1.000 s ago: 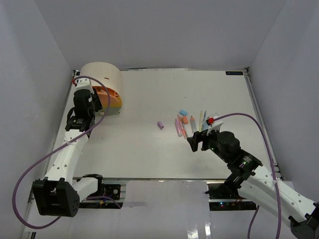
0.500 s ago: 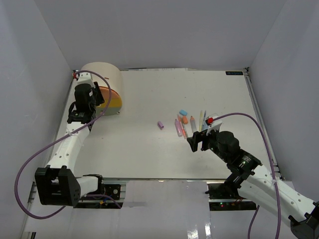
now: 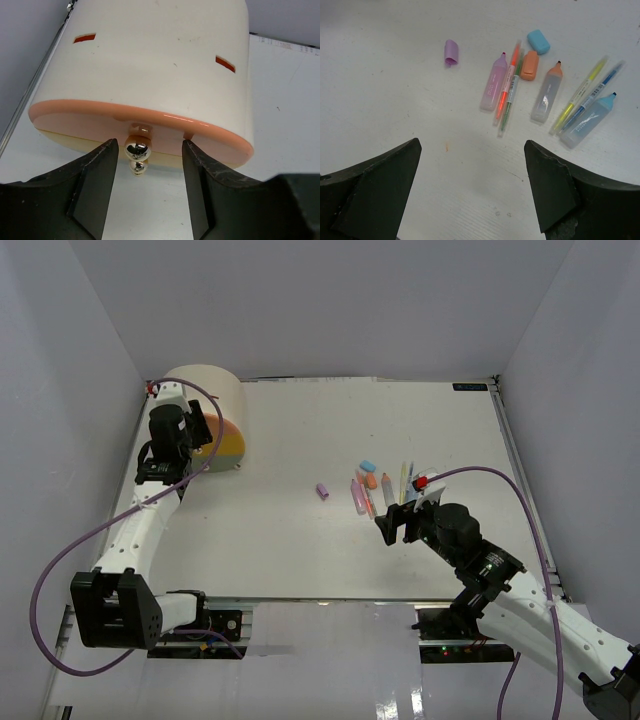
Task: Sort the stationery into containers
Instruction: Close the drawer in the storage box, then open the drawer in the storage box.
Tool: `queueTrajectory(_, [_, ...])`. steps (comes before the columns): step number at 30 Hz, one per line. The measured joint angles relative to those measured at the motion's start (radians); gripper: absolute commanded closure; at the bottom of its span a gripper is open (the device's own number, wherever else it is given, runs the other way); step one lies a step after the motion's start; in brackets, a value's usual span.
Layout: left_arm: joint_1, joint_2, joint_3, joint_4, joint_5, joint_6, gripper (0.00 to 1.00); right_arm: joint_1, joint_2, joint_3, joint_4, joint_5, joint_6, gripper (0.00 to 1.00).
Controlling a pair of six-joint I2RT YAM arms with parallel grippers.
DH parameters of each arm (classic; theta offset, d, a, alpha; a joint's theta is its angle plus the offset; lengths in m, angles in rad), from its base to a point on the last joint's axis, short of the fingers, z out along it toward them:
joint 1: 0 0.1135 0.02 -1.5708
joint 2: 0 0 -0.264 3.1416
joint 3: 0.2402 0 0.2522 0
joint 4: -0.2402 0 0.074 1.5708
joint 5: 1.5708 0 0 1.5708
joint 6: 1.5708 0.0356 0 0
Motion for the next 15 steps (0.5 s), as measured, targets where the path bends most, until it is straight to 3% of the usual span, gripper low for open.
queueTrajectory(6, [0.0,-0.035,0.003,-0.028,0.023,-0.035,0.23,0.0,-0.003,0.0,0.0,0.0,0.001,0.1])
queueTrajectory(11, [0.0,-0.2,-0.034,-0.061,0.029,-0.098,0.16,0.0,-0.007,-0.001,0.0,0.001,0.001,0.1])
queueTrajectory(15, [0.011,-0.33,-0.103,-0.072,0.033,-0.17,0.16,0.0,-0.01,-0.004,0.001,0.005,0.006,0.1])
